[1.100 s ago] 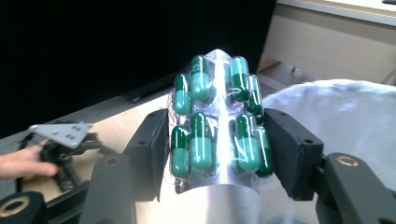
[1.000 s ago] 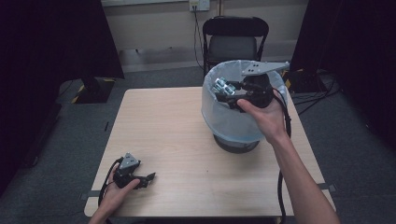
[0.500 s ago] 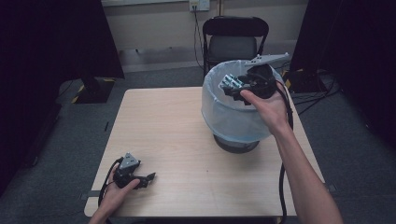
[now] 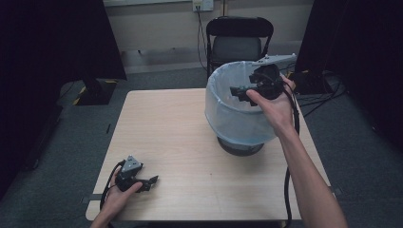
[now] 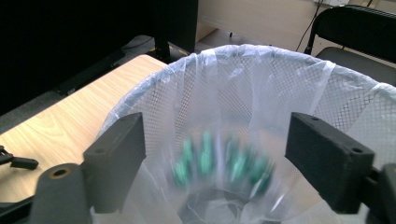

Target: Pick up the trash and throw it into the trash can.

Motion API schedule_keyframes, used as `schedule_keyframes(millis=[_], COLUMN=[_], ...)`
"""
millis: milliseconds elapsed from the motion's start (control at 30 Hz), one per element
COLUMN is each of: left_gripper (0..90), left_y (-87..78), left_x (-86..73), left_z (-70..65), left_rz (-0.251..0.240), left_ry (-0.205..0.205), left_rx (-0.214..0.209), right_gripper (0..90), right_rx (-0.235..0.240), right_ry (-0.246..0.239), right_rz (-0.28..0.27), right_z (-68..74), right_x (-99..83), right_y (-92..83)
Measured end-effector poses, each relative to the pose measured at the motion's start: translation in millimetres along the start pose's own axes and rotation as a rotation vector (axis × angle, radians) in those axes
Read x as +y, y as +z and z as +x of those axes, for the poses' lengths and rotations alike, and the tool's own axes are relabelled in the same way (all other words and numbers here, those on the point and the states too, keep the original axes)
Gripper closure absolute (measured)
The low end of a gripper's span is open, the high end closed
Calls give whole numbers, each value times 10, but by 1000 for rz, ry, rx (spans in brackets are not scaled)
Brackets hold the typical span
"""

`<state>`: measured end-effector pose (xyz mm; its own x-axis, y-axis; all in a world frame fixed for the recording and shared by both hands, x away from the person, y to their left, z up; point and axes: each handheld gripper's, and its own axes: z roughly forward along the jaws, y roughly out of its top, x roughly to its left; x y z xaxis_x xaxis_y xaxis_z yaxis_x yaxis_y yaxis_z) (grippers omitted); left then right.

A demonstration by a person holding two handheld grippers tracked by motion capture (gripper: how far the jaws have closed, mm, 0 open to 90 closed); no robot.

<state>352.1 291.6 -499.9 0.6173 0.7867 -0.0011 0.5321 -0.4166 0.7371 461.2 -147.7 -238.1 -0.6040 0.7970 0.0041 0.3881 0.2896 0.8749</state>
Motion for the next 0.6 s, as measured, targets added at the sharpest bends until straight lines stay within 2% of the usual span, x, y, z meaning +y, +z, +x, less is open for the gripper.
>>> schedule_keyframes(millis=[67,200,333,433,467,533,600], left_gripper=[152,152,152,152,152,152,152], left_y=[1,1,0,1,0,1,0], left_x=[0,0,0,0,0,0,0], left_z=[-2,-2,0,-2,0,-2,0], left_rz=[-2,-2,0,-2,0,-2,0], left_ry=[-2,-2,1,-3,0,-2,0], left_rx=[0,0,0,0,0,0,0], right_gripper=[157,177,215,233,252,249,240], right_rx=[-4,20,50,82,109,124,178], right_ry=[2,-8,-17,-33,-55,-58,-74], right_rz=[-5,1,-14,-40,-55,-58,-74], right_z=[-1,35,93,184,260,290,358], right_x=[2,-18,-38,-34,-31,-35,-54], right_y=[-8,3,-3,-38,-58,-65,-72])
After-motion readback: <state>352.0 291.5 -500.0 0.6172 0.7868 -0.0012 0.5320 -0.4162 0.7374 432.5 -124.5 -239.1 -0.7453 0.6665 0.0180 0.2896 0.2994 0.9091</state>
